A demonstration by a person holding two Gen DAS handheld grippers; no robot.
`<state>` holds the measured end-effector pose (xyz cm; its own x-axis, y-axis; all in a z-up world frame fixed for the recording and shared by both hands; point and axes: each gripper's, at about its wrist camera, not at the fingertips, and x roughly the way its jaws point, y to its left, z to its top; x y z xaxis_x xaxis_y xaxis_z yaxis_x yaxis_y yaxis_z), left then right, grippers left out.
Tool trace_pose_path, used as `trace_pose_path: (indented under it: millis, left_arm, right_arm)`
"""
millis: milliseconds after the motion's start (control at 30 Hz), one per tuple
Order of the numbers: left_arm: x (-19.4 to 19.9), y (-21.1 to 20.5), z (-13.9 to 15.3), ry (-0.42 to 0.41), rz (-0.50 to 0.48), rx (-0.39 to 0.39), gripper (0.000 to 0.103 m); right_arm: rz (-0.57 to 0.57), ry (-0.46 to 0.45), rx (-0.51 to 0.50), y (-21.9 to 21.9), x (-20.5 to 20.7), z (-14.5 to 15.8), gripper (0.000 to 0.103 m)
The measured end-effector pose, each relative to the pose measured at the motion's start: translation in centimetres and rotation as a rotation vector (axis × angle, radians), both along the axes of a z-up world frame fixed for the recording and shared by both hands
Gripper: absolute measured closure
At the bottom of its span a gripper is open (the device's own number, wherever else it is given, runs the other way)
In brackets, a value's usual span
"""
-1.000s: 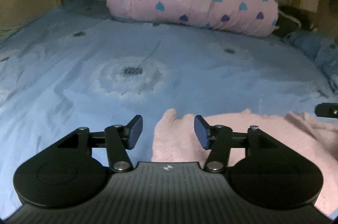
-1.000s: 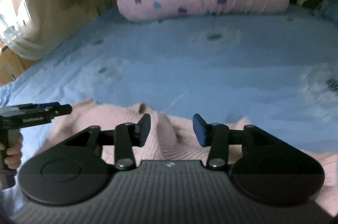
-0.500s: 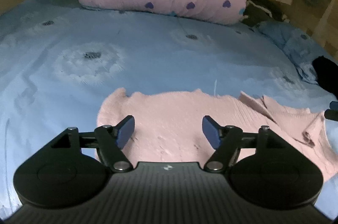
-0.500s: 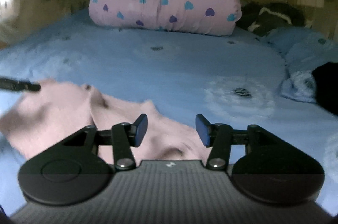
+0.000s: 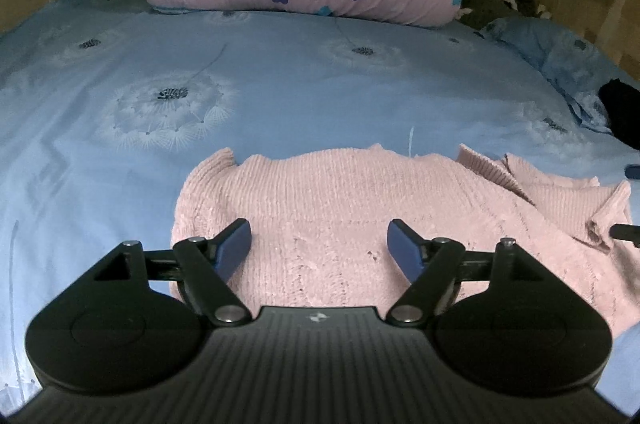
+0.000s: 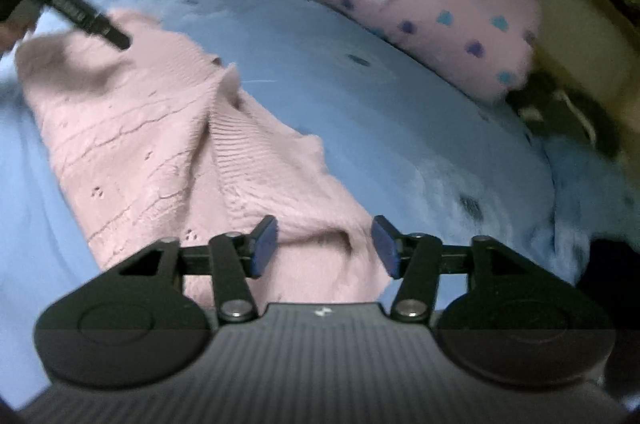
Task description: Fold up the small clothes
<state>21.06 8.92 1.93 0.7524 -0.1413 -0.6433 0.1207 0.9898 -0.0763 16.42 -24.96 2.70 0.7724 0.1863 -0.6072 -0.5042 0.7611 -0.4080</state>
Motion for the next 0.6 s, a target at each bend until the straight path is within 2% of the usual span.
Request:
trace_pose_path:
  millis: [167, 200, 233, 267, 300, 333, 500, 600]
  left_arm:
    - [0.1, 0.0, -0.2, -0.001, 0.000, 0.008, 0.023]
    - [0.1, 0.1, -0.2, -0.002, 0.000, 0.005, 0.023]
    - [0.1, 0.2, -0.2, -0.003, 0.001, 0.003, 0.023]
    - [0.0, 0.2, -0.1, -0.004, 0.003, 0.002, 0.023]
    - [0.1, 0.3, -0.1, -0.005, 0.007, 0.001, 0.023]
    - [0.1, 0.4, -0.1, -0.006, 0.011, 0.001, 0.023]
    - [0.4, 1.0, 0.0, -0.007, 0.039, -0.002, 0.023]
    - [0.7, 1.3, -0.1, -0.006, 0.054, 0.003, 0.023]
  right_arm:
    - [0.143, 0.003, -0.177, 2.7, 1.6, -0.9, 0.036]
    - [0.158, 0.017, -0.178, 3.0, 1.9, -1.0, 0.038]
    - [0.167, 0.041, -0.161, 3.1, 2.2, -1.0, 0.053]
    - [0.170, 0.070, -0.133, 3.1, 2.5, -0.9, 0.062]
    - [0.166, 0.098, -0.092, 3.0, 2.7, -0.5, 0.082]
    - [0.142, 0.118, -0.027, 2.7, 3.0, -0.1, 0.089]
    - [0.054, 0.090, 0.174, 0.5, 3.9, 1.1, 0.092]
    - [-0.087, 0.075, 0.337, -2.0, 5.6, 1.3, 0.092]
